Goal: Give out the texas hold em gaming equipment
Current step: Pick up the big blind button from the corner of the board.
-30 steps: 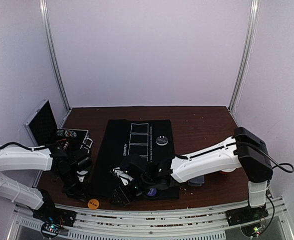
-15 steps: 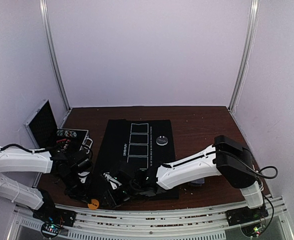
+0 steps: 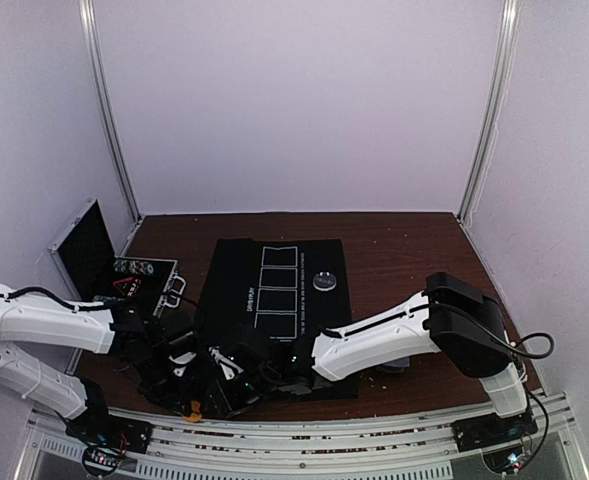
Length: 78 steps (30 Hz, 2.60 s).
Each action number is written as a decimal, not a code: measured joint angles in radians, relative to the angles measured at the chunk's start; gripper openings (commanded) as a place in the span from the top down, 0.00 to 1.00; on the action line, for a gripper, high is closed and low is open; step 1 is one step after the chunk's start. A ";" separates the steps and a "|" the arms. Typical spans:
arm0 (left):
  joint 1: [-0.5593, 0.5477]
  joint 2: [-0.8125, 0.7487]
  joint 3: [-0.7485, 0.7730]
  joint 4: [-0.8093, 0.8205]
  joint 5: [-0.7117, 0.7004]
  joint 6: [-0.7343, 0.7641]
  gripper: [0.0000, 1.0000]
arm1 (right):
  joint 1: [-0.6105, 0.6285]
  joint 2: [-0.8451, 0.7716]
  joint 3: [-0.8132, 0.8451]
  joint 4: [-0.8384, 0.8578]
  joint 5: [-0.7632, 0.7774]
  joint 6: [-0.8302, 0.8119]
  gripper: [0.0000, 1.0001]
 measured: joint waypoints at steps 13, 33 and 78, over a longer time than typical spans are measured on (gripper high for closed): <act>-0.077 0.018 -0.013 0.103 0.100 -0.002 0.75 | 0.000 0.019 -0.003 0.003 -0.005 0.020 0.60; 0.078 -0.050 0.053 0.014 0.048 0.060 0.72 | -0.033 -0.027 -0.134 0.127 0.025 0.063 0.65; -0.104 -0.105 -0.105 0.243 0.125 -0.072 0.76 | 0.000 -0.028 -0.197 0.192 -0.122 0.077 0.77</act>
